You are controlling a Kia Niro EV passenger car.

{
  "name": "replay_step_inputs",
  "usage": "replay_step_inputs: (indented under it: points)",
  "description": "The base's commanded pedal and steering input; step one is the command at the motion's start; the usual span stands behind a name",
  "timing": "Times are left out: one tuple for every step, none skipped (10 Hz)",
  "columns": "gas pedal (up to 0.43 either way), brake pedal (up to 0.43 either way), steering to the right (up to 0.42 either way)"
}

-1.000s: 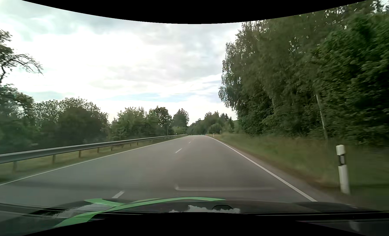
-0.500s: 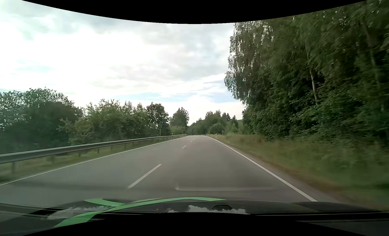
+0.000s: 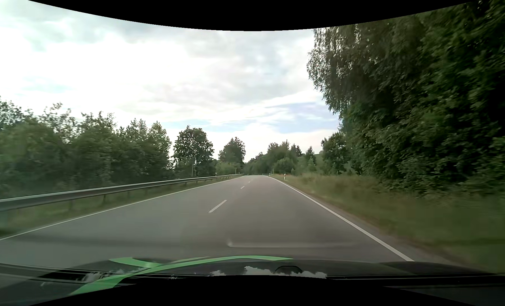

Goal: Follow the waypoints while adhering to traffic rules and regulations

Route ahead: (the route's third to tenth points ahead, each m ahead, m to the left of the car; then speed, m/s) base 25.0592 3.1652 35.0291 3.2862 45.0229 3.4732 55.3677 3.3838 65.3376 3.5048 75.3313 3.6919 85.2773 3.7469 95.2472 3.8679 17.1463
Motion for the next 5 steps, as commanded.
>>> replay_step_inputs:
  points:
    - [0.378,0.000,-0.005]
    - [0.378,0.000,-0.004]
    - [0.378,0.000,-0.005]
    - [0.378,0.000,-0.005]
    - [0.378,0.000,-0.006]
